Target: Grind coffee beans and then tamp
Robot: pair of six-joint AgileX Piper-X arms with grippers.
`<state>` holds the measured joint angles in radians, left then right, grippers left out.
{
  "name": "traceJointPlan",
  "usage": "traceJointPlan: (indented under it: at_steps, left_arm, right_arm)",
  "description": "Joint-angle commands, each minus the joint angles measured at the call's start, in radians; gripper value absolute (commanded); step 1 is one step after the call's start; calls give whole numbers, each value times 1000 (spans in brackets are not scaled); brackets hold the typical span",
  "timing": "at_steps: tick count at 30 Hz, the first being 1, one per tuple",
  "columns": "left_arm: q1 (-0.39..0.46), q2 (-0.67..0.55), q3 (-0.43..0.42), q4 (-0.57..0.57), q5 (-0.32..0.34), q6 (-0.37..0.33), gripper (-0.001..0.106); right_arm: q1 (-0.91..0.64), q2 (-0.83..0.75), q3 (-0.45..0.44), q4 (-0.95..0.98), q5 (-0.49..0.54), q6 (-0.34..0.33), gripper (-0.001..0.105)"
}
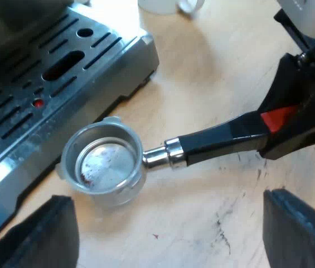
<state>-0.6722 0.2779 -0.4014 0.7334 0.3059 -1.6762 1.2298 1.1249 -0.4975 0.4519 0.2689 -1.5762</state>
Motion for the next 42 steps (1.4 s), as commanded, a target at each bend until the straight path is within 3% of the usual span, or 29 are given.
traceJointPlan:
  at_steps: [1,13,29,39,42]
  left_arm:
    - [-3,46,0,-38,-3,-8,69]
    - [-3,159,0,-105,28,-8,69]
    - [-3,159,0,-117,28,-8,69]
    - [-3,159,0,-117,28,-8,69]
    - [-3,159,0,-117,28,-8,69]
  right_arm:
    - [-38,-17,19,-95,-1,11,0]
    - [-110,-17,93,-153,-72,8,0]
    - [-110,-19,196,-216,-72,1,0]
    - [-110,-19,204,-173,-120,2,0]
    - [-110,-19,206,-132,-126,7,12]
